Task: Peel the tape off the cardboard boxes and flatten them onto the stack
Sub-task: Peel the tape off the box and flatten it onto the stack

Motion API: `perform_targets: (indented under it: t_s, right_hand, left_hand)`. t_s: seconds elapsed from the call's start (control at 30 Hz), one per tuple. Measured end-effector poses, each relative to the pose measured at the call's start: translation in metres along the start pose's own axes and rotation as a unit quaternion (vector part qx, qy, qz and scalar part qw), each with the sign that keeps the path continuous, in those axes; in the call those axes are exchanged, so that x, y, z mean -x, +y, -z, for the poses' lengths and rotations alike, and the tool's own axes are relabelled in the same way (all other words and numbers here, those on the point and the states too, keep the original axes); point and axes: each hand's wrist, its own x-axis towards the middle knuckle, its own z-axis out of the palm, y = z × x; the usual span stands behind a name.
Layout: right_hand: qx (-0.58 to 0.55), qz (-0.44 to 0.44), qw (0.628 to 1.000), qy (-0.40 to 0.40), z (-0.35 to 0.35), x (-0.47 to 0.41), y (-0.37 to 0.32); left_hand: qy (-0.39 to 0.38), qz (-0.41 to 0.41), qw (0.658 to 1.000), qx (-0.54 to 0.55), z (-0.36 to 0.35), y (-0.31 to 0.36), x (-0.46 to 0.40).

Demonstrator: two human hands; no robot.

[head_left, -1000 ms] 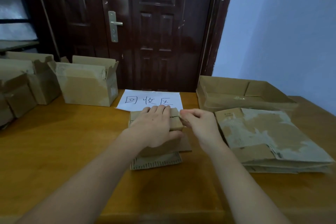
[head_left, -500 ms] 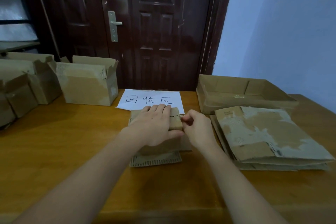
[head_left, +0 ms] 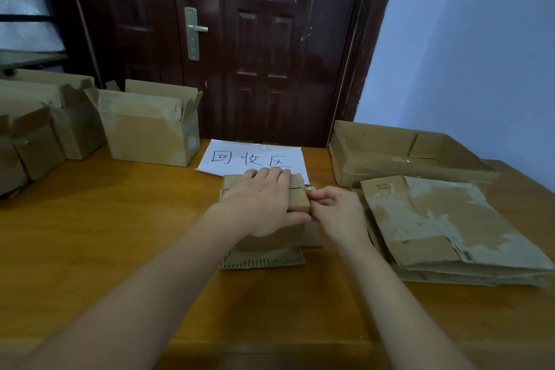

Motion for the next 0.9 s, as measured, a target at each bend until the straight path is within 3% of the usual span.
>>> perform_targets:
  t_s: [0.1,0.23,0.33,0.4,0.47,0.53,0.6,0.77,0.9]
  right_hand:
    - [-0.123,-0.055,0.991,-0.022,0.005,0.001,0.007]
    - [-0.296,-0.159,0.94,-0.061,0.01,0.0,0.006]
    - [-0.322,-0.195,0.925,-0.053,0.003,-0.002,0.008]
    - [-0.201,-0.166,0.965,-0.012,-0.001,-0.001,0.015]
    - [0.03,-0.065,0.997,0.032,-0.005,0.0,0.025]
    - [0.217,0.049,0.973,0.059,-0.01,0.003,0.027]
    - [0.242,0.097,0.964,0.056,-0.014,0.005,0.027]
    - [0.033,0.046,0.998,0.03,-0.009,0.009,0.023]
    - [-0.149,-0.036,0.988,0.015,-0.006,0.012,0.021]
  left_hand:
    - [-0.002,-0.001,1.0,0.0,0.0,-0.001,0.001]
    - [0.006,-0.002,1.0,0.001,-0.002,-0.001,-0.001]
    - [0.011,-0.005,1.0,0.002,-0.004,-0.003,-0.001]
    - [0.011,-0.005,1.0,0.0,-0.004,-0.004,-0.001]
    - [0.01,-0.005,1.0,0.001,-0.005,-0.003,-0.001]
    - [0.007,-0.001,1.0,0.005,-0.004,-0.003,-0.001]
    - [0.005,-0.002,1.0,0.005,-0.004,-0.003,-0.002]
    - [0.009,-0.005,1.0,-0.003,-0.001,-0.002,-0.001]
    - [0.0,-0.005,1.0,0.001,0.001,0.0,0.0]
